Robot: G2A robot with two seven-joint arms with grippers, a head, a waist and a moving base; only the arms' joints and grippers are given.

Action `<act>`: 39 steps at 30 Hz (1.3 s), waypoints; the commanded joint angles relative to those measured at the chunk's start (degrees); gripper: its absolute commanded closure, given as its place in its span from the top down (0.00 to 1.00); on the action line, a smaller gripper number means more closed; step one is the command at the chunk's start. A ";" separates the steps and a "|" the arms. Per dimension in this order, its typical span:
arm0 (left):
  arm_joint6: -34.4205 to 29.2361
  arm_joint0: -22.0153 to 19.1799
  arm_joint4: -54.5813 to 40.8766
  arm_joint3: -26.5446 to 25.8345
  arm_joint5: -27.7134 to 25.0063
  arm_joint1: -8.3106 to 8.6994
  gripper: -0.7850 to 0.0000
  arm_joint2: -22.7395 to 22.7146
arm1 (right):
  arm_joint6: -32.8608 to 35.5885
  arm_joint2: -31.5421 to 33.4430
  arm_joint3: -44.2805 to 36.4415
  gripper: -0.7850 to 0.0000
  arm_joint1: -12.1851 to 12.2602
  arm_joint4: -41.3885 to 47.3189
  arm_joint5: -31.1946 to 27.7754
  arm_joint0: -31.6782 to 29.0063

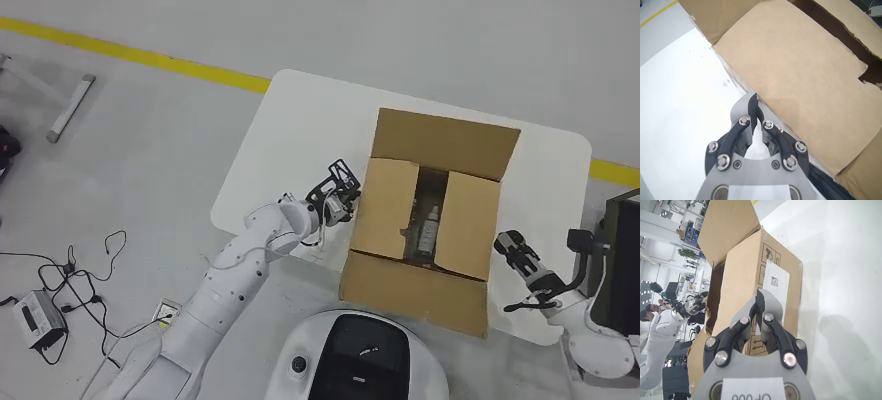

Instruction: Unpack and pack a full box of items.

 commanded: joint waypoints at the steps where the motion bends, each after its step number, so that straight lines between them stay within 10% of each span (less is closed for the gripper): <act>1: -0.43 0.23 0.03 -0.53 -0.37 0.11 0.00 -0.05 | -0.23 0.29 -0.15 0.00 0.00 0.42 -0.04 -0.66; 2: -0.49 0.34 0.06 -0.78 -0.03 0.14 0.24 -0.16 | -0.28 0.43 -0.23 0.00 0.01 0.48 -0.07 -0.83; 3: -0.75 0.32 0.79 -1.24 0.60 0.19 1.00 -0.23 | -0.49 0.73 -0.31 0.00 0.01 0.86 0.04 -0.94; 26: -2.39 3.93 -0.78 -19.04 5.68 0.97 1.00 -3.61 | 6.67 3.50 3.21 0.00 1.19 11.32 3.01 14.54; 31: -3.87 4.78 0.42 -20.51 5.58 1.08 1.00 -2.78 | 9.06 1.12 6.56 0.13 1.32 11.55 2.88 18.37; 39: -5.05 6.38 0.05 -24.98 0.62 1.49 1.00 -1.56 | 8.19 -0.34 5.54 0.00 1.36 12.13 1.91 19.23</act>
